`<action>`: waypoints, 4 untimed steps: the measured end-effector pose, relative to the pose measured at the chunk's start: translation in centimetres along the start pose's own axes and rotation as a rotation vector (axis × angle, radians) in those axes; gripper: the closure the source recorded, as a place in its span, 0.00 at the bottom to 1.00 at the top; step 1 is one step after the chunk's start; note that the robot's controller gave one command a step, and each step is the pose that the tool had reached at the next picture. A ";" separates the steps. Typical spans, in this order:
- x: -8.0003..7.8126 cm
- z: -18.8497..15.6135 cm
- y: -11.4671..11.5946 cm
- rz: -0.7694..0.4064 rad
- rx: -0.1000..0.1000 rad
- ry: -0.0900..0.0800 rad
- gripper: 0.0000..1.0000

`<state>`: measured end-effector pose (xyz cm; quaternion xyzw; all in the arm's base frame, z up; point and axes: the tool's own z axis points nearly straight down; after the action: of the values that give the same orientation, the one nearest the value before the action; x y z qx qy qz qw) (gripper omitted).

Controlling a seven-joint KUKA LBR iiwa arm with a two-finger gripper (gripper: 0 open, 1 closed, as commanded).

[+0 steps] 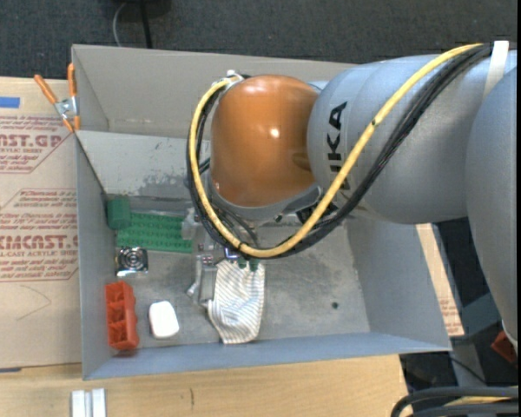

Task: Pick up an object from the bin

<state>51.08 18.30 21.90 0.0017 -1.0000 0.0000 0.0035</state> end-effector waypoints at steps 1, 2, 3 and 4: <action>-0.2 -0.4 -0.1 0.002 -0.001 -0.007 0.00; -3.6 2.4 -2.1 0.010 -0.004 -0.010 0.00; -4.1 5.8 -5.1 -0.127 -0.001 -0.007 0.00; -4.9 10.1 -5.6 -0.358 -0.001 -0.014 0.00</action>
Offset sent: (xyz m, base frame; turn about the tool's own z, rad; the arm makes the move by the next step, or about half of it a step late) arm 0.0543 -0.0378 -0.0456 0.0214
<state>55.96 12.74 11.75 0.1799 -0.9837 -0.0013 -0.0036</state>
